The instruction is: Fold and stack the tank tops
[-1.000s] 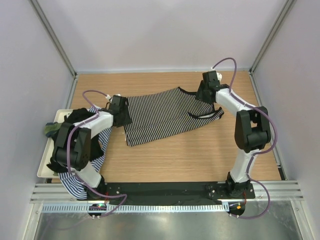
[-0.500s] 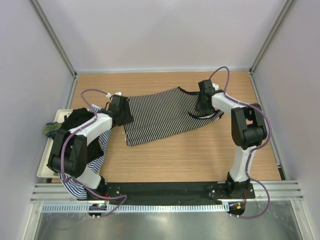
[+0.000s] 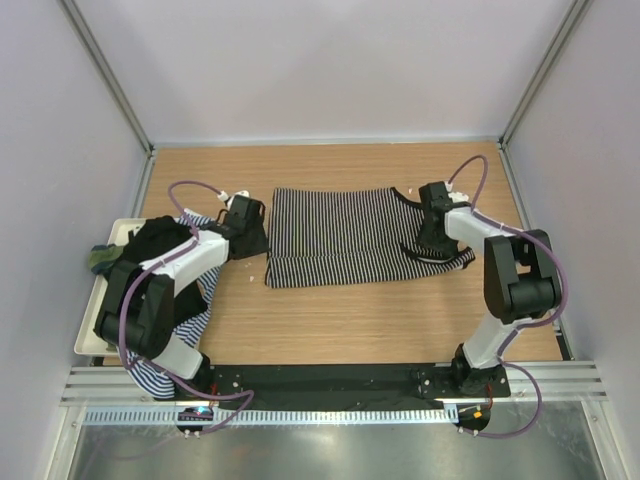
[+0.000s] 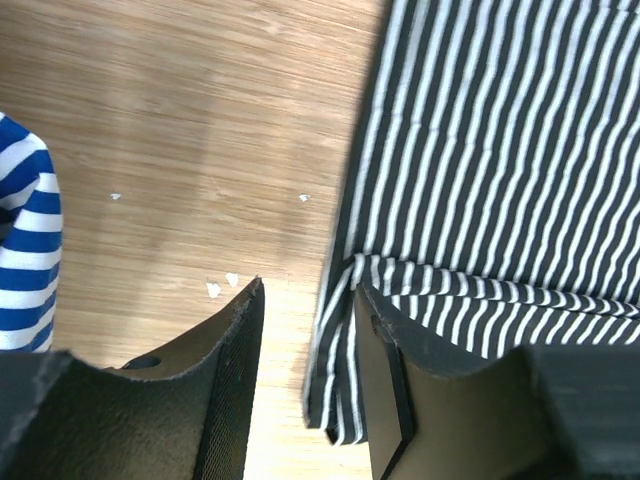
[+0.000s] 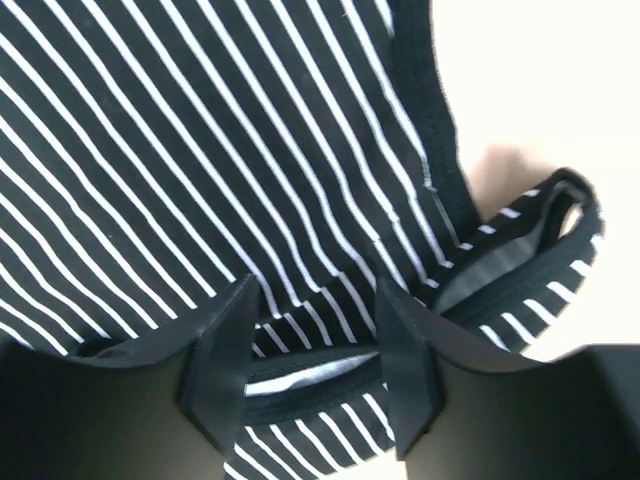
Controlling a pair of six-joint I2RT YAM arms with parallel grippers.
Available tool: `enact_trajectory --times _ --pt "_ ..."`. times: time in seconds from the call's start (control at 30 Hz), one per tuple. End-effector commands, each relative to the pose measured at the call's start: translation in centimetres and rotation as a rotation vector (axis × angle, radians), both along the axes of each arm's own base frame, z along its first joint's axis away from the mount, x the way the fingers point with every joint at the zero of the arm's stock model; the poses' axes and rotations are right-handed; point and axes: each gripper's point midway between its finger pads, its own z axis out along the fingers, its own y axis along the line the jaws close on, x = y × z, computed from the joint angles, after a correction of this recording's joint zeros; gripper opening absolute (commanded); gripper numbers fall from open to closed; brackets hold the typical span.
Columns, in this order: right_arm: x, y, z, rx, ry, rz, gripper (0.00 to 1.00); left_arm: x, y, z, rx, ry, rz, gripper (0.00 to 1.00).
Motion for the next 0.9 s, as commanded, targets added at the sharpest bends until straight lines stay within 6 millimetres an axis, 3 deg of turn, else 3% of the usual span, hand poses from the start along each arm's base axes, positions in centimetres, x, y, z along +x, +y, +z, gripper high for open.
enact_trajectory --times 0.0,0.17,0.2,0.3,0.33,0.4,0.43,0.47,0.5,0.53,0.57,0.6,0.7,0.87 --pt "0.4 -1.4 3.3 -0.034 -0.076 -0.048 0.58 1.3 0.0 2.0 0.007 -0.057 0.014 0.43" --pt "5.3 0.1 8.2 0.019 -0.221 0.001 0.59 4.6 -1.6 4.1 -0.017 -0.096 -0.007 0.43" --pt "6.1 0.3 8.8 0.024 -0.239 0.012 0.57 6.0 -2.0 5.6 -0.021 -0.129 -0.012 0.43" --pt "9.3 1.8 10.1 0.063 -0.29 0.091 0.55 8.1 -2.3 5.3 -0.001 -0.118 -0.021 0.43" --pt "10.0 2.2 10.0 0.069 -0.287 0.121 0.55 9.8 -2.2 5.7 -0.004 -0.129 -0.007 0.43" --pt "12.3 3.4 9.8 0.11 -0.299 0.155 0.54 11.2 -1.9 5.5 0.001 -0.118 0.01 0.43" --pt "12.9 3.7 9.7 0.118 -0.297 0.165 0.54 12.9 -1.7 7.2 -0.004 -0.156 0.023 0.42" --pt "14.3 4.3 10.7 0.133 -0.321 0.185 0.54 13.7 -1.6 6.0 0.012 -0.129 0.029 0.43" --pt "14.9 4.9 8.9 0.151 -0.281 0.199 0.52 14.1 -1.4 5.7 0.02 -0.113 0.031 0.42" --pt "15.5 5.1 8.6 0.158 -0.267 0.206 0.52 15.6 -1.3 7.2 0.013 -0.144 0.037 0.42" --pt "16.6 5.5 9.4 0.168 -0.283 0.218 0.52 16.3 -1.2 5.9 0.024 -0.122 0.04 0.43" --pt "17.1 6.0 7.5 0.182 -0.248 0.236 0.52 17.4 -1.0 6.8 0.016 -0.144 0.048 0.43" --pt "19.0 6.4 6.3 0.187 -0.24 0.233 0.59 19.5 -1.2 5.7 0.0 -0.139 0.045 0.47" --pt "21.0 7.0 4.7 0.199 -0.229 0.246 0.58 21.6 -2.4 3.4 -0.046 -0.108 0.02 0.52"
